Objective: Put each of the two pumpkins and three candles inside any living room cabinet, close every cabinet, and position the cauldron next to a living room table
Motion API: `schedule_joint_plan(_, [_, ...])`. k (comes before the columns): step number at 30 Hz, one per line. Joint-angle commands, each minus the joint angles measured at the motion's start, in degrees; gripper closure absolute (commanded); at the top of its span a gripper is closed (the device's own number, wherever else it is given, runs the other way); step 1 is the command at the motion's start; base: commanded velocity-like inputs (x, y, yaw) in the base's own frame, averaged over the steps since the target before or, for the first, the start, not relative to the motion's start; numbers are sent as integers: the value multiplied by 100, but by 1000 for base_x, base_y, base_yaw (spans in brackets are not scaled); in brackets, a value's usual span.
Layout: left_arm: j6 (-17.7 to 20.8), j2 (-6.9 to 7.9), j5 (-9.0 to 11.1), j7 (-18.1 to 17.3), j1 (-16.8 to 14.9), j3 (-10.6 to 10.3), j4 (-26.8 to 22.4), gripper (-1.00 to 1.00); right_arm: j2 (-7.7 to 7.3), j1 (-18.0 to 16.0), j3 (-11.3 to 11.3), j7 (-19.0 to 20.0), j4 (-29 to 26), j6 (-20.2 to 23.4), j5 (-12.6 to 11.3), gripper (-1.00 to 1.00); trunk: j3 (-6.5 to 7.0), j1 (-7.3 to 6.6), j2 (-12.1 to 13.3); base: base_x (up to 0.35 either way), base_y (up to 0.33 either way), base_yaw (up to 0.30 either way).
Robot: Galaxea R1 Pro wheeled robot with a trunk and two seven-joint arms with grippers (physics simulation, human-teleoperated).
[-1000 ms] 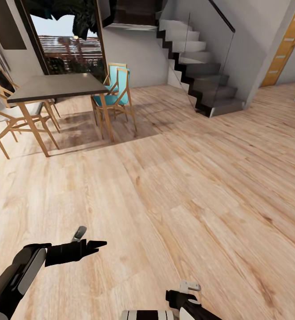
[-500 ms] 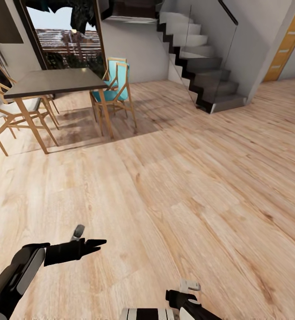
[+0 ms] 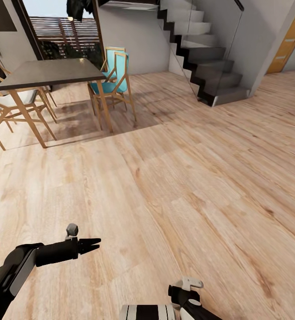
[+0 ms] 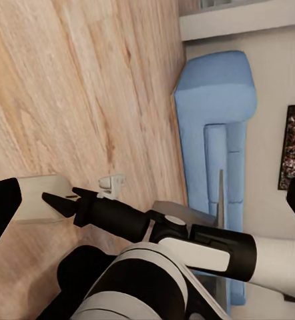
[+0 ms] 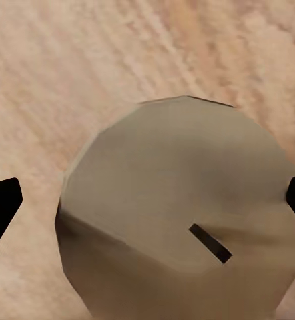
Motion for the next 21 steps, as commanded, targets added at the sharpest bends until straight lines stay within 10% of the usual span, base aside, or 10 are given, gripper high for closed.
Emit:
schedule_joint_plan(1, [38,2,13,-13,-2,-3,0,-100,-4,0,20,269,-1,443,-137,-100,-5,2,0,0,0,0])
schedule_joint_plan(21, [38,2,20,-19,-2,-6,0,-100,-4,1,20,263,43,444,-142,-100,-5,2,0,0,0,0])
